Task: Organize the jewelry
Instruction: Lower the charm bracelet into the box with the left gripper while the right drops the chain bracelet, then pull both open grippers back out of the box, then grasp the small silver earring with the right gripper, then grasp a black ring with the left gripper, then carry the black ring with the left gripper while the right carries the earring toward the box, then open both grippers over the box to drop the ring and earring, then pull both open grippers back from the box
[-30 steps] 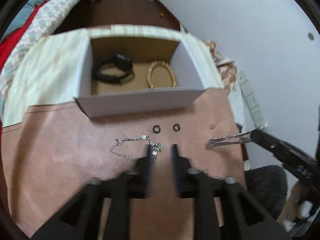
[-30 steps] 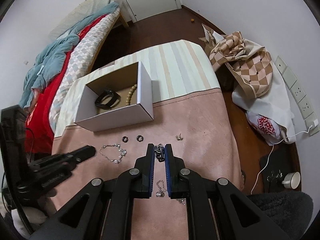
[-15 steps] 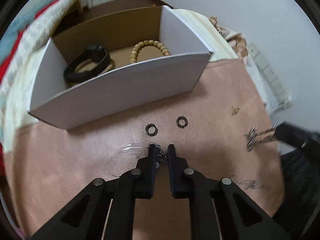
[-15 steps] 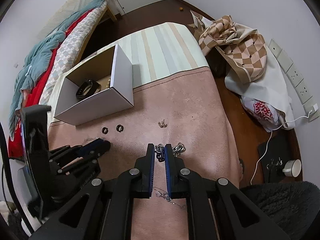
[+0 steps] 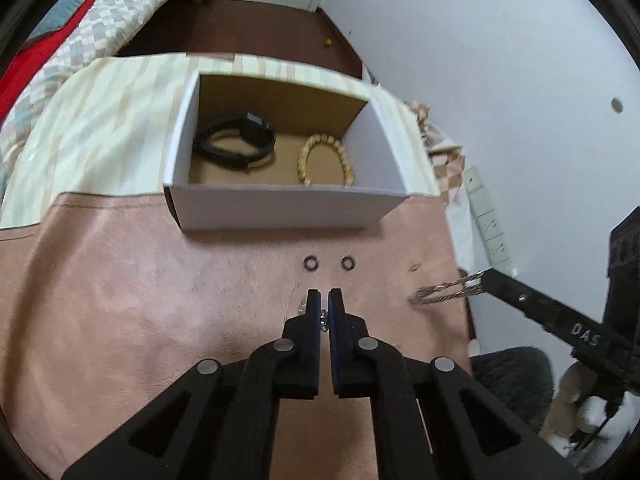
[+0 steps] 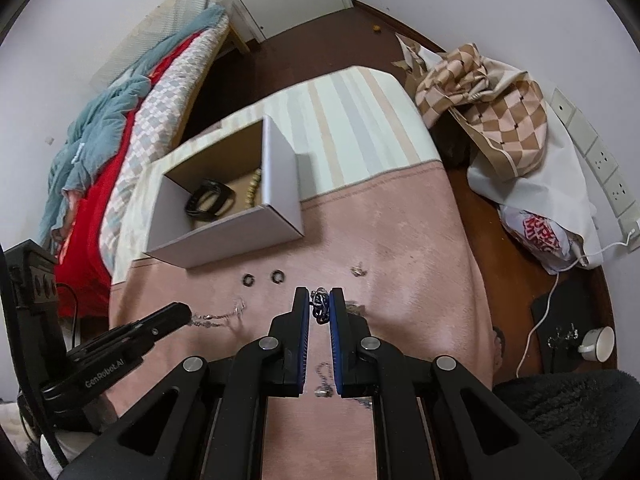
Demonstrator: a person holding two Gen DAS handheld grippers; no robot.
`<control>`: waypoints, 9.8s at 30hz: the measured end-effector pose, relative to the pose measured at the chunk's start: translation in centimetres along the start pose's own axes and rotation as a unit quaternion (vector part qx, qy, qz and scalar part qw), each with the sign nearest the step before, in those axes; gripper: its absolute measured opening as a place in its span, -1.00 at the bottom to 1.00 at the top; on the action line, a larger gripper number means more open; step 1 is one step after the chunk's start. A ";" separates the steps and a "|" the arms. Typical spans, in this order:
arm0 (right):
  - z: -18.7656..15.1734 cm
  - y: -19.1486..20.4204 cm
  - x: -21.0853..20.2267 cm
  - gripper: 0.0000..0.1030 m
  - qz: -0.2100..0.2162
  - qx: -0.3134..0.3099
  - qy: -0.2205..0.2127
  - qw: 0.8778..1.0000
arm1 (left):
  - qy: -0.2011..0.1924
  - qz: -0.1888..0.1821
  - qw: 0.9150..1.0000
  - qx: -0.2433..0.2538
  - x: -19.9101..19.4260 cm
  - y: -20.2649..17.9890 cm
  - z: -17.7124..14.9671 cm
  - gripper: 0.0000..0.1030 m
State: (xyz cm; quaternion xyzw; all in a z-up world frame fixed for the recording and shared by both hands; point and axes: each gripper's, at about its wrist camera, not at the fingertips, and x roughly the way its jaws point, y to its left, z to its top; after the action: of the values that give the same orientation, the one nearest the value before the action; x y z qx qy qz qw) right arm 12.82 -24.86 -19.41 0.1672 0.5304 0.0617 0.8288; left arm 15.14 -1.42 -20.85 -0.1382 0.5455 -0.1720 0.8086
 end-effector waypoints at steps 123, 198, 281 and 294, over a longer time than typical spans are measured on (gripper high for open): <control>-9.9 1.9 6.3 -0.52 -0.066 -0.102 0.057 0.991 | 0.010 0.342 0.939 -0.014 1.4 2.8 -6.9 0.98; 12.4 10.3 -6.5 -0.84 0.067 -0.120 -0.104 0.985 | -0.099 0.107 0.989 0.035 -6.1 -1.6 9.9 -0.81; -1.1 13.4 -16.7 1.00 -0.107 -0.166 -0.149 0.969 | -0.205 0.256 0.944 0.027 -19.5 -6.0 -1.5 0.99; -1.4 7.1 -11.6 1.00 -0.099 -0.108 -0.106 0.983 | -0.182 0.301 0.936 -0.002 -13.5 -4.0 -2.5 0.99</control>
State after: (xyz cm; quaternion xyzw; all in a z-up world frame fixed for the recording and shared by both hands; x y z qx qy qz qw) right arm 7.12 -21.19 -7.55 0.0287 0.4438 0.0185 0.8955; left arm 7.59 0.69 -8.85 0.0019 0.4055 0.1082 0.9077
